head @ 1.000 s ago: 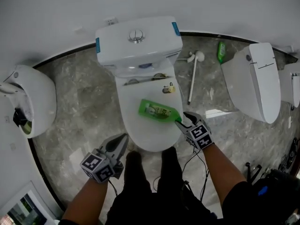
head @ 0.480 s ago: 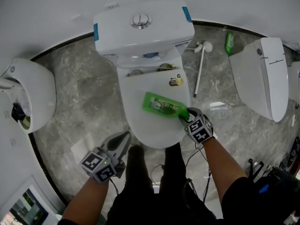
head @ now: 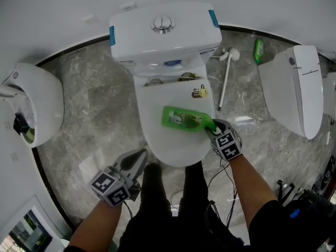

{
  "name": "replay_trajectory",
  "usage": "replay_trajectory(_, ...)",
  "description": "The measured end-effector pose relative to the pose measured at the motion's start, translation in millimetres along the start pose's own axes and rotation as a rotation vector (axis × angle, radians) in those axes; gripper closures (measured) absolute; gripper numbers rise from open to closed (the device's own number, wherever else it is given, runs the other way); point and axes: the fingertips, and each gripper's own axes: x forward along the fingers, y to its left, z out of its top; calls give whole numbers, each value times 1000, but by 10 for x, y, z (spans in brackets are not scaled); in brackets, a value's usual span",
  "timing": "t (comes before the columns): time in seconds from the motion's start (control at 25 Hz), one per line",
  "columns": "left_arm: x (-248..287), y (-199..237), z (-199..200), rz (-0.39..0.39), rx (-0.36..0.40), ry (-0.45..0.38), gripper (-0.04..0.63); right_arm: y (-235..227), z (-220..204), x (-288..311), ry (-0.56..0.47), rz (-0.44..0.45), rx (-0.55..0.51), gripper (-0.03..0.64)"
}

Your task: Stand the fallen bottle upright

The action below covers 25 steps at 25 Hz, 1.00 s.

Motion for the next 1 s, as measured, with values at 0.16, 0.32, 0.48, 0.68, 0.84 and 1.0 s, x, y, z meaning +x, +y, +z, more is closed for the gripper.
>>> replay_trajectory(0.16,-104,-61,104,3,5,-13,573,1,186,-195,-18,-29,-34,451)
replay_trajectory(0.32,-229,-178,290,-1,12,-45,574,-24,357,-414,-6,-68,-115,451)
replay_trajectory(0.48,-360,-358,478,-17,3,-90,572,-48,536,-730,34,-125,-218,451)
replay_trajectory(0.68,-599,-535,642,-7,37,-104,574,-25,797,-1152,86,-205,-345,453)
replay_trajectory(0.84,-826,-745,821,-14,49,-132,572,69,1050,-1500,146,-263,-492,454)
replay_trajectory(1.0,-1072,-910,950,-19,61,-160,573,260,1236,-1716,211,-299,-653,454)
